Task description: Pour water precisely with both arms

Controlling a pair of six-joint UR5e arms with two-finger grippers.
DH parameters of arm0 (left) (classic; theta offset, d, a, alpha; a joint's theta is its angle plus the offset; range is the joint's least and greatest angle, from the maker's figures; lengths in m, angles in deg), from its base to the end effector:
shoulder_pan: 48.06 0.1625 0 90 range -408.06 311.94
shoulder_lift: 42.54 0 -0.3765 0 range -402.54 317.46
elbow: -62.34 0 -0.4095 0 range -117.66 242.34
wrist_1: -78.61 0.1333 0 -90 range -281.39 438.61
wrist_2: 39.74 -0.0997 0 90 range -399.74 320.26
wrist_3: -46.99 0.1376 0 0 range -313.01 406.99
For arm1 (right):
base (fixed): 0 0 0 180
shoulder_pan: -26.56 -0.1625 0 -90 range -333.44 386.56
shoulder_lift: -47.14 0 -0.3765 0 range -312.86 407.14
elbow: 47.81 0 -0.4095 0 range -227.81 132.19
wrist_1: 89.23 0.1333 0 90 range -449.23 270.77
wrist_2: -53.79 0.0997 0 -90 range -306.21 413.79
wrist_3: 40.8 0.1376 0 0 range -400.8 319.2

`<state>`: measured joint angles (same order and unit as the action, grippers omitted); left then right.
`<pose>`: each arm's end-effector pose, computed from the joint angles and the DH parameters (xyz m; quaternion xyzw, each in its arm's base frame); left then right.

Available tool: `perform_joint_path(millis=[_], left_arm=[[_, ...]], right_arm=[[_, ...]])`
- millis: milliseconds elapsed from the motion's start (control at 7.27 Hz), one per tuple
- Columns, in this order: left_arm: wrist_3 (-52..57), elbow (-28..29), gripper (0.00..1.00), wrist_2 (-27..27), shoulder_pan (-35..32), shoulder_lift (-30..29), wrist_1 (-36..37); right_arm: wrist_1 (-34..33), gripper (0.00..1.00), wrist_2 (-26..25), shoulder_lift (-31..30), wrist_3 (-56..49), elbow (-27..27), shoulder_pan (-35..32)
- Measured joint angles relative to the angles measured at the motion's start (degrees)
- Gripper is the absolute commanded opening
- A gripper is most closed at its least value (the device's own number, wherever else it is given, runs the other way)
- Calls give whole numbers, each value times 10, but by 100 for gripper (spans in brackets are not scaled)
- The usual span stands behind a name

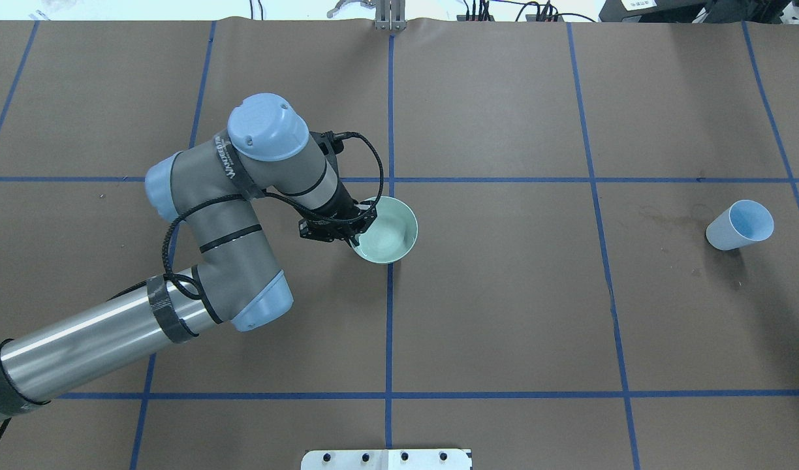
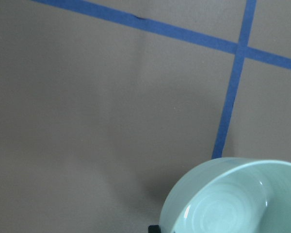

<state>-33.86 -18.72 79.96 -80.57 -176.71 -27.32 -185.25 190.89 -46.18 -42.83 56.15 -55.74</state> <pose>0.5995 -0.4593 0.1936 -0.0677 0.4723 -0.0681 0.8762 -0.0331 -0.4875 0.5481 0.0172 -0.4006 -0.0937 0.9113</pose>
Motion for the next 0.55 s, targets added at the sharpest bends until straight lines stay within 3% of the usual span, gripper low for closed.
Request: perform_joint_path(millis=[550], left_arm=[[0,9,0,-6,5,-4,-1]], right_arm=[[58,99,-1,1,1,-27,4]])
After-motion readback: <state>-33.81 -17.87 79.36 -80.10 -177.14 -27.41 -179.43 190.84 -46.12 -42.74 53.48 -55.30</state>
